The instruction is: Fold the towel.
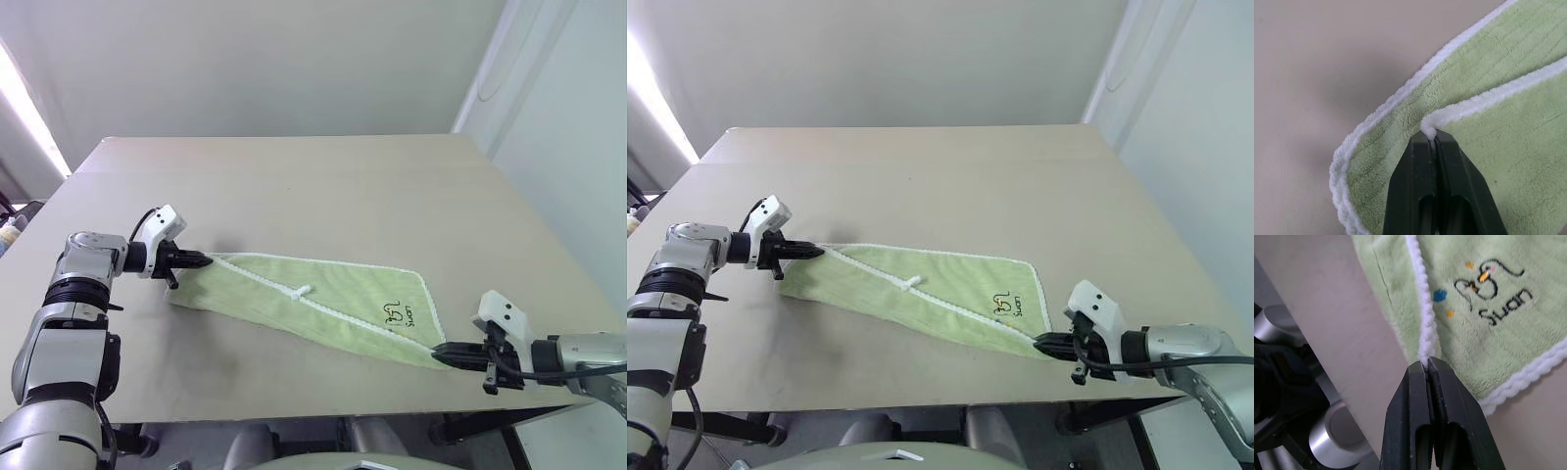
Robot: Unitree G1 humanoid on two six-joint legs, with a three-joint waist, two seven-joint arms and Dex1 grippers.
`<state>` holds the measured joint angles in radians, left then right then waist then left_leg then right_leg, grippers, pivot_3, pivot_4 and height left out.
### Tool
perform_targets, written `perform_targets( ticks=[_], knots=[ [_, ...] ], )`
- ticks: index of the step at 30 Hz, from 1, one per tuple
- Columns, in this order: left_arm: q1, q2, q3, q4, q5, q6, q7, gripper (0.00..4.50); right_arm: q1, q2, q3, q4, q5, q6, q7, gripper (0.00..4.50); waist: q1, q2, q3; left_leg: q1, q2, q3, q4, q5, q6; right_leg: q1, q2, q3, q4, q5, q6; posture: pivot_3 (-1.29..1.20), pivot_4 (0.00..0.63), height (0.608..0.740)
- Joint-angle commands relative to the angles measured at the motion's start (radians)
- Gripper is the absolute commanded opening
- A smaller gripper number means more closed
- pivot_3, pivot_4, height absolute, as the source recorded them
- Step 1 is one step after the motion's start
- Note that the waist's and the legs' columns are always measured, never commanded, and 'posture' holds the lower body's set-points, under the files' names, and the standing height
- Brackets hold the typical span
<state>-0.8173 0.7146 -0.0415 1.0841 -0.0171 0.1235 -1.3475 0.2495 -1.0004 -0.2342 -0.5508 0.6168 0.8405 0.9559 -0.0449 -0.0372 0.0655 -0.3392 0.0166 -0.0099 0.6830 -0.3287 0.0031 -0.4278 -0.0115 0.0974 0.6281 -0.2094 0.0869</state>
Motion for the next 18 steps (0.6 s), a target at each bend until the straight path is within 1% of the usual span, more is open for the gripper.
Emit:
perform_targets(
  ticks=[1, 3, 5, 7, 10, 14, 18],
  knots=[
    [-0.063, 0.022, 0.073, -0.024, -0.059, 0.039, 0.023, 0.00, -0.145, 0.011, -0.113, 0.061, 0.074, 0.011, -0.020, 0.02, -0.003, -0.001, 0.001, 0.000, 0.000, 0.000, 0.000, 0.000, 0.000, 0.000, 0.000, 0.000, 0.000, 0.000, 0.000, 0.00, 0.000, 0.712],
    [-0.094, 0.025, 0.096, -0.021, -0.075, 0.047, 0.039, 0.00, -0.239, 0.012, -0.138, 0.111, 0.091, 0.012, -0.034, 0.02, -0.001, -0.001, 0.001, 0.000, 0.000, 0.000, 0.001, 0.000, 0.000, 0.000, 0.000, 0.000, 0.000, 0.000, 0.000, 0.00, 0.000, 0.712],
    [-0.144, 0.015, 0.135, -0.009, -0.099, 0.050, 0.099, 0.00, -0.378, 0.031, -0.152, 0.179, 0.093, 0.003, -0.091, 0.02, 0.000, -0.001, 0.001, 0.000, 0.000, 0.000, 0.001, 0.000, 0.000, 0.000, 0.000, 0.000, 0.001, 0.000, 0.000, 0.00, 0.000, 0.712],
    [-0.208, -0.004, 0.183, 0.015, -0.126, 0.032, 0.190, 0.00, -0.546, 0.068, -0.143, 0.278, 0.065, -0.019, -0.177, 0.02, 0.001, -0.001, 0.001, 0.000, 0.000, 0.000, 0.000, 0.000, 0.000, 0.000, 0.000, 0.000, 0.001, 0.000, 0.000, 0.00, 0.000, 0.712],
    [-0.296, -0.036, 0.245, 0.059, -0.151, -0.023, 0.348, 0.00, -0.717, 0.105, -0.095, 0.376, -0.002, -0.070, -0.248, 0.02, 0.005, 0.000, 0.002, -0.002, 0.000, 0.000, 0.000, 0.000, 0.000, -0.001, 0.000, 0.000, 0.000, 0.000, 0.000, 0.00, 0.000, 0.712],
    [-0.397, -0.077, 0.289, 0.122, -0.143, -0.140, 0.572, 0.00, -0.878, 0.163, -0.019, 0.504, -0.104, -0.165, -0.311, 0.02, 0.003, 0.000, 0.002, -0.003, 0.000, 0.000, -0.002, 0.000, 0.000, -0.002, 0.000, 0.000, -0.002, 0.003, 0.004, 0.00, 0.000, 0.712],
    [-0.461, -0.081, 0.305, 0.173, -0.134, -0.232, 0.719, 0.00, -1.004, 0.229, 0.032, 0.659, -0.212, -0.309, -0.364, 0.02, -0.003, 0.001, 0.002, -0.005, 0.000, 0.000, -0.002, 0.000, 0.001, -0.005, 0.000, 0.001, -0.001, 0.005, 0.002, 0.00, 0.000, 0.712]
  ],
)
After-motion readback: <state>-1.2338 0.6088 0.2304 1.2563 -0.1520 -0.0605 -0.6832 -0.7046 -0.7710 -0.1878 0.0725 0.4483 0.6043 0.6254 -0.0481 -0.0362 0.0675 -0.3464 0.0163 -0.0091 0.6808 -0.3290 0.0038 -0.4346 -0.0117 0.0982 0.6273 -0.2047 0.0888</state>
